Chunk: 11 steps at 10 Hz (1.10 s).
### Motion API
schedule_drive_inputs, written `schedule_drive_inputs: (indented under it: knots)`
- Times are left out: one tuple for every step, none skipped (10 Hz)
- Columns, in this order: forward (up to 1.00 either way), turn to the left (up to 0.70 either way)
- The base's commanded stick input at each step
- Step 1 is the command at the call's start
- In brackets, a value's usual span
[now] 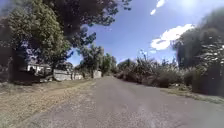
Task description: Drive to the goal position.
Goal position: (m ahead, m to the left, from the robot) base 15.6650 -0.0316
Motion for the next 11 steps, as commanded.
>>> schedule_drive_inputs:
  knots:
    - [0.70, 0.00]
    - [0.70, 0.00]
    - [0.70, 0.00]
    - [0.70, 0.00]
    - [0.70, 0.00]
    - [0.70, 0.00]
    - [0.70, 0.00]
    - [0.70, 0.00]
    - [0.70, 0.00]
    - [0.70, 0.00]
    - [0.70, 0.00]
